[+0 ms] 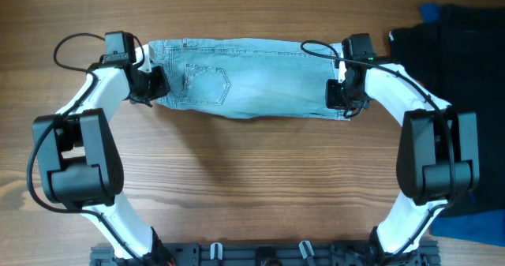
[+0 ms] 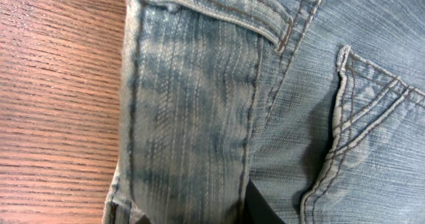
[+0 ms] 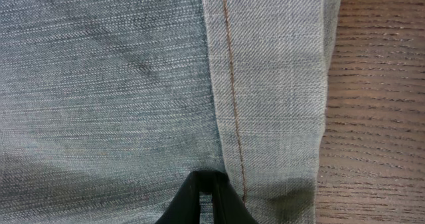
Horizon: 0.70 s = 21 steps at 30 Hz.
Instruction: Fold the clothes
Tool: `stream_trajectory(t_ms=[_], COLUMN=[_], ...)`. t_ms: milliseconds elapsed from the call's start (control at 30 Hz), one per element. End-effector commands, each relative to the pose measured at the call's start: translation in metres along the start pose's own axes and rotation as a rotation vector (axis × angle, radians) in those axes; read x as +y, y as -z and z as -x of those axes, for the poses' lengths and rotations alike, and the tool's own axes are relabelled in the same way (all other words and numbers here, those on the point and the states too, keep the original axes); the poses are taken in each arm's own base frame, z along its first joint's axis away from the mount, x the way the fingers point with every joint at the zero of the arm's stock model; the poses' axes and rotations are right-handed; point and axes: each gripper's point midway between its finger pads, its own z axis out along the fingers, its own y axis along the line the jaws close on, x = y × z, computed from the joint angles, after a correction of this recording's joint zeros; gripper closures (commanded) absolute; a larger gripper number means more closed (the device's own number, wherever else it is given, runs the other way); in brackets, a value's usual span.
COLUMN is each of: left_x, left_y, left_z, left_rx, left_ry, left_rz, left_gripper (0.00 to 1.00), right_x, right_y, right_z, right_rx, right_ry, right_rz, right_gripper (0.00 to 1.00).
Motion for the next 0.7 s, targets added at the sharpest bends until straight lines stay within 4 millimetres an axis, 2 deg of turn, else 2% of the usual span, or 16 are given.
stream_trajectory(t_ms=[0, 33, 267, 400, 500, 533, 567, 600, 633, 667], left_x=[0.048, 0.055, 0.063, 0.079, 0.09, 0.09, 0.089, 0.086, 0.085, 0.084], left_y=[-0.006, -0.004, -0.003, -0.021, -0.017, -0.017, -0.017, -0.018, -0.018, -0.016], left_z=[0.009, 0.013, 0.015, 0.005, 0.008, 0.008, 0.008, 0.009, 0.011, 0.016], left_rx=[-0.051, -0.067, -0.074, -0.033, -0.046, -0.044, -0.045, -0.048, -0.056, -0.065], left_ry=[0.006, -0.004, -0.046, -0.042, -0.042, -0.042, -0.042, -0.042, -0.043, -0.044], left_rz=[0.234, 0.278, 0.33, 0.39, 0.454, 0.453, 0.447, 0.432, 0.429, 0.428], left_gripper=[0.88, 0.88, 0.86, 0.87, 0.85, 0.8, 0.7, 0.4, 0.27, 0.23], right_x=[-0.005, -0.005, -0.006, -0.005, -0.006, -0.006, -0.006, -0.006, -0.006, -0.007], right_y=[-0.017, -0.017, -0.017, -0.017, -0.017, -0.017, -0.017, -0.017, -0.018, -0.019], right_z=[-0.018, -0.019, -0.02, -0.02, -0.02, -0.02, -0.02, -0.021, -0.022, -0.022], right_rx=[0.067, 0.07, 0.075, 0.075, 0.075, 0.075, 0.075, 0.076, 0.079, 0.079], right_ry=[-0.017, -0.018, -0.017, -0.016, -0.017, -0.018, -0.017, -0.017, -0.017, -0.016], right_rz=[-0.019, -0.019, -0.02, -0.02, -0.024, -0.024, -0.024, -0.025, -0.025, -0.025], right_gripper=[0.92, 0.91, 0.91, 0.91, 0.91, 0.91, 0.91, 0.91, 0.89, 0.86])
